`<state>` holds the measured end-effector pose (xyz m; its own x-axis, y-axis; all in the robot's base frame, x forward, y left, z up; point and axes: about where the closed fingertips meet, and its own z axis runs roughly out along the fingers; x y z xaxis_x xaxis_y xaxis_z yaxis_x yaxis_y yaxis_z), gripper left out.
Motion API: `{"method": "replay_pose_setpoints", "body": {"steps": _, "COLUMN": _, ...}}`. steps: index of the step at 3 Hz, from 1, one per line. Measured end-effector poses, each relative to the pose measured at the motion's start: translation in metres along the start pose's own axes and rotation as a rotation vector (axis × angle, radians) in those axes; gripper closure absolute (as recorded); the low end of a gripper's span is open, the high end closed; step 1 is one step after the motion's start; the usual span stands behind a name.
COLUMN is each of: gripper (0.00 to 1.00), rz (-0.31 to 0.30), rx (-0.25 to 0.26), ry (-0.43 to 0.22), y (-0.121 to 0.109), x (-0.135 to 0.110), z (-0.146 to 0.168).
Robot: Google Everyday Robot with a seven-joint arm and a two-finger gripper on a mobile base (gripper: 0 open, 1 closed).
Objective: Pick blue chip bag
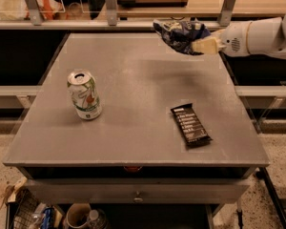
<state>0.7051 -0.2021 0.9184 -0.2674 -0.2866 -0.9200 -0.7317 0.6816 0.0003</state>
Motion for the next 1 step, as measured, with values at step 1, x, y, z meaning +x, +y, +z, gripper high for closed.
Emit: {"method": "replay_pose_setpoints", "body": {"steps": 1, "gripper": 1.0, "rz": 0.042, "rx": -0.02, "ry": 0.024, "y": 0.004, "x": 0.0075, "z": -0.0003}}
